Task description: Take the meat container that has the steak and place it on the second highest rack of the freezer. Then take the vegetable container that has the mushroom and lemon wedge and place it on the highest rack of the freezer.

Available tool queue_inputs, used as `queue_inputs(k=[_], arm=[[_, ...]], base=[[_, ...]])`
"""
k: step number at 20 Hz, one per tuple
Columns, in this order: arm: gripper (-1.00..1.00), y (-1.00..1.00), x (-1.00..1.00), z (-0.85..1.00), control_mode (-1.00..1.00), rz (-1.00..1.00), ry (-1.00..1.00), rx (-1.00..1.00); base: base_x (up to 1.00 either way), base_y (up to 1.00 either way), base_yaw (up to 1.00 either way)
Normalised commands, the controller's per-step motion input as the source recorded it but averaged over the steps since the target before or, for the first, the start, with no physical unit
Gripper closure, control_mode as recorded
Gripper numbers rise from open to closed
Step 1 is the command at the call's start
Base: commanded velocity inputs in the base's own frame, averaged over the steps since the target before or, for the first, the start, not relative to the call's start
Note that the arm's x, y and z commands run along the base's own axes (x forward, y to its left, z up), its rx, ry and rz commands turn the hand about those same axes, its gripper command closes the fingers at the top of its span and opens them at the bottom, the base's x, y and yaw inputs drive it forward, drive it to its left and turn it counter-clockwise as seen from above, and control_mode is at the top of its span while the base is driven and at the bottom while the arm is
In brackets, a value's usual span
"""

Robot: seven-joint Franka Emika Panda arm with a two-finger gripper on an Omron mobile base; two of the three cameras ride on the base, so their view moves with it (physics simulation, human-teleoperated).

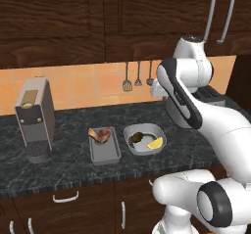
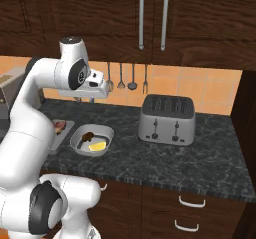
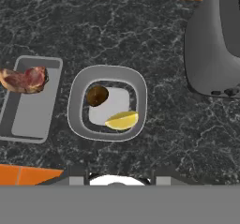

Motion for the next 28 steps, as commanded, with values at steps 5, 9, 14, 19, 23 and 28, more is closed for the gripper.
queue_inputs(k=[5,9,14,19,23,28], arm=[[-1.00,0.29,-0.35,-0.12,-1.00,0.06,0.04,-0.03],[-1.00,0.73,-0.83,-0.29,-1.00,0.19,0.02,-0.07],[-1.00,0.47,-0.68,-0.22,-1.00,0.14,0.04,0.00],[-1.00,0.60,-0.08,-0.27,-1.00,0.33,0.16,0.00],[-1.00,0.76,0.00,-0.52,-1.00,0.56,0.16,-0.01],[-1.00,0.69,0.06,-0.76,-1.00,0.50,0.05,-0.01]], base=[[0.00,0.00,0.00],[0.00,0.00,0.00],[0.00,0.00,0.00],[0.00,0.00,0.00],[0.00,0.00,0.00],[0.00,0.00,0.00]])
